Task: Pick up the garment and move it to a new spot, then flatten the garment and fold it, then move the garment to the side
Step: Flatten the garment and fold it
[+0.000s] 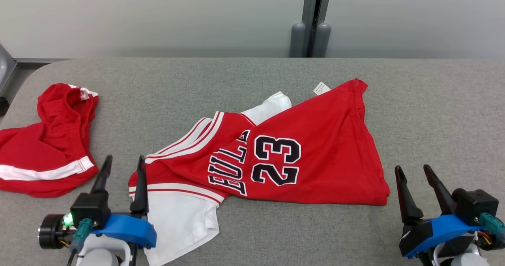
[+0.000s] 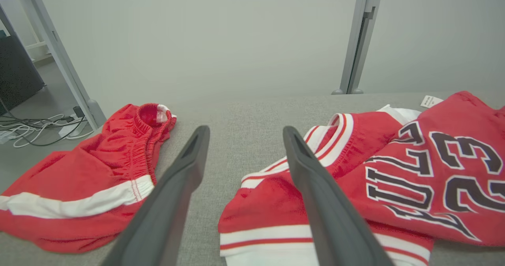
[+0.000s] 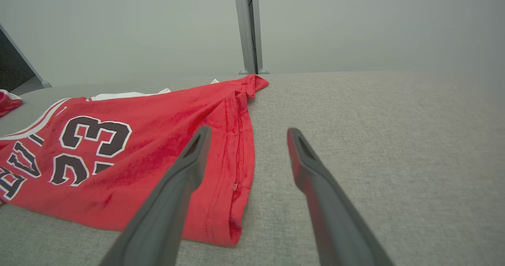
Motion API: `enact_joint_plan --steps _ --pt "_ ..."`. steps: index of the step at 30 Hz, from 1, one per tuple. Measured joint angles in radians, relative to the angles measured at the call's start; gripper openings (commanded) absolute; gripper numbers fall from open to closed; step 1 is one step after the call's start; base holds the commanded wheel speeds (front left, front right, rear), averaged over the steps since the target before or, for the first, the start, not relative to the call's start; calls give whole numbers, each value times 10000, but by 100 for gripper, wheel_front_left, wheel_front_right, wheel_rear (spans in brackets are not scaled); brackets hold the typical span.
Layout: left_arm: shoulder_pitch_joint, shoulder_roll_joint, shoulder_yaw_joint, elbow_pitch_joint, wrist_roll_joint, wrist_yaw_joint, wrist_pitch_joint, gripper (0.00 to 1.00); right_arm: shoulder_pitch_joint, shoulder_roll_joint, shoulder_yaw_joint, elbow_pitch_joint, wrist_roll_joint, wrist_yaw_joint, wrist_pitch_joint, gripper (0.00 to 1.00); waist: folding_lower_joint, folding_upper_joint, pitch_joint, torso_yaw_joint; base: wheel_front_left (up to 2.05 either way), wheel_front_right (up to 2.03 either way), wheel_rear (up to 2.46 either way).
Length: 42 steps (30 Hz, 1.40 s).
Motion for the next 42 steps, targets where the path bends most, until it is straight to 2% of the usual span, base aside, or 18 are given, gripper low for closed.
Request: enact_joint_plan --steps 6,9,18,33,34,35,36,37,38,39,42 --pt "482 -318 853 -2211 773 219 -15 100 14 -134 343 192 146 0 178 100 0 0 52 63 0 0 0" --pt "751 -522 1227 -2823 1095 192 -17 100 10 -224 587 364 209 0 343 100 0 0 103 93 0 0 0" --pt "980 -1011 1990 -2951 1634 -240 -17 100 -394 -523 1402 1361 497 0 897 100 0 0 219 227 0 0 0" --pt "1092 -1586 2610 -2859 2082 -679 -17 100 -1351 -1032 2374 2838 1680 0 1007 100 0 0 429 527 0 0 0" --pt "1083 -1609 2625 -2842 2104 -694 -17 100 -1415 -1064 2426 2915 1768 0 978 93 0 0 444 542 0 0 0" --pt "1081 -1628 2642 -2834 2111 -719 -17 100 -1486 -1099 2489 2968 1841 0 940 64 0 -1 456 555 0 0 0" --pt "1076 -1647 2661 -2823 2113 -759 -17 100 -1528 -1124 2541 2993 1908 0 848 48 1 -1 466 565 0 0 0" --pt "1069 -1666 2686 -2798 2125 -769 -17 100 -1565 -1147 2608 3049 1952 0 802 41 0 0 475 573 0 0 0" --pt "1061 -1678 2715 -2778 2142 -784 -17 100 -1612 -1174 2679 3108 1996 0 750 18 0 0 484 581 0 0 0" --pt "1051 -1693 2750 -2761 2165 -815 -17 100 -1662 -1191 2736 3143 2034 0 677 0 1 0 489 584 0 0 0" --pt "1026 -1751 2834 -2742 2201 -853 -17 100 -1736 -1244 2940 3200 2161 0 426 0 0 0 482 578 0 0 0"
